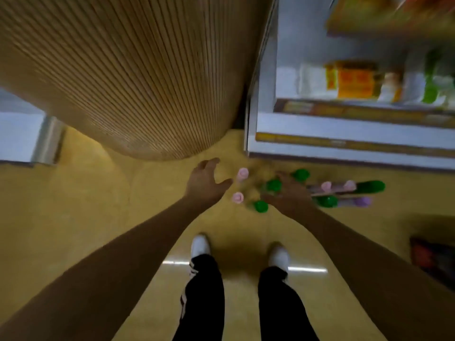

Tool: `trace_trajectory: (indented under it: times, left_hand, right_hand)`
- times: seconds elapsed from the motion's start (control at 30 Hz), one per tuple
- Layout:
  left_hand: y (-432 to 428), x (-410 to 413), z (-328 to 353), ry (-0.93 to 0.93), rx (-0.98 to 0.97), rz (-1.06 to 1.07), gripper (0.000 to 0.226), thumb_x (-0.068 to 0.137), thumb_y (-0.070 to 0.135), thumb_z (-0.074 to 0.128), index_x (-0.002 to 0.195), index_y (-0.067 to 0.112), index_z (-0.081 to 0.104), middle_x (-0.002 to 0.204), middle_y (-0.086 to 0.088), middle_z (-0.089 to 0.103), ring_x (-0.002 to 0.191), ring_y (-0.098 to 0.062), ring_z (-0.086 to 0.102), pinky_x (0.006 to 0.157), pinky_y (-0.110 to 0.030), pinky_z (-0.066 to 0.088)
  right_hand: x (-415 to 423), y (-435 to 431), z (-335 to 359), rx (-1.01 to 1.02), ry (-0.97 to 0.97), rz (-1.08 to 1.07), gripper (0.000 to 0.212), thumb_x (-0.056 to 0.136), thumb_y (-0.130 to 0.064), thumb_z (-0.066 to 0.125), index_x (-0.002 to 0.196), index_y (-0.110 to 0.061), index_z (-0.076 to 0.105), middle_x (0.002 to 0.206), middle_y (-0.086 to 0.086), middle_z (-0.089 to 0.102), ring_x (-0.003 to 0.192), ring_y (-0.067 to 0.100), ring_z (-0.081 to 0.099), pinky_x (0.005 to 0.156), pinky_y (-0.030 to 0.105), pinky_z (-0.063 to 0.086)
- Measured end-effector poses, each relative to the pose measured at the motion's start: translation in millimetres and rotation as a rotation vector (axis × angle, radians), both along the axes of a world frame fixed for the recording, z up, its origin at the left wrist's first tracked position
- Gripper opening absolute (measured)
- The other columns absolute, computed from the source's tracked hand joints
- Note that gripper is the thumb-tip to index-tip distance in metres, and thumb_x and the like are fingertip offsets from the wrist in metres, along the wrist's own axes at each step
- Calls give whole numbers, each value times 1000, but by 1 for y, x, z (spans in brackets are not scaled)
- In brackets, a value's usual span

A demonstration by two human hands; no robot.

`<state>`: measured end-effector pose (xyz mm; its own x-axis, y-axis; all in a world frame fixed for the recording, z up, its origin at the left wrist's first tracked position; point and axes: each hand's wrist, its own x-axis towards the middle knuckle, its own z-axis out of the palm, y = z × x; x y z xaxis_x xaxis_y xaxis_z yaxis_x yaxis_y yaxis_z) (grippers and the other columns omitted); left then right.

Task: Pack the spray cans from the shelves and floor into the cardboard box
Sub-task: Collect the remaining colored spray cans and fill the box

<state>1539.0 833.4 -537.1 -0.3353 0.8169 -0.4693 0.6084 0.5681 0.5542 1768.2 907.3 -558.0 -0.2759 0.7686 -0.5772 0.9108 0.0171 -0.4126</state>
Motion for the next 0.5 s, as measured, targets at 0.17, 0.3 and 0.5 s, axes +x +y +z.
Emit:
trace_trajectory:
  times: [0.17, 0.3, 0.5]
  left_hand:
    - [-9, 34, -143, -110, -116, 71, 80, 82, 37, 79, 150, 16, 41, 147, -13, 47, 134, -28, 46, 105, -33, 37]
    - [-27, 54, -255, -141, -187, 115, 88, 78, 40, 82, 151, 22, 37, 147, -10, 46, 133, -26, 46, 98, -28, 36]
    - [-51, 71, -391, -134, -159, 154, 116, 63, 40, 92, 156, 25, 25, 154, -4, 42, 138, -24, 44, 109, -43, 42]
  right_hand:
    - [44, -36, -139, -155, -65, -166, 101, 69, -55, 86, 151, -21, 37, 142, 11, 54, 126, 29, 55, 102, 41, 46]
    - [72, -54, -247, -151, -30, -319, 111, 66, -48, 90, 154, -20, 29, 141, 12, 54, 125, 30, 56, 99, 38, 48]
    - [100, -62, -379, -92, 68, -378, 113, 57, -42, 96, 151, -23, 36, 138, 5, 57, 118, 22, 59, 93, 34, 49]
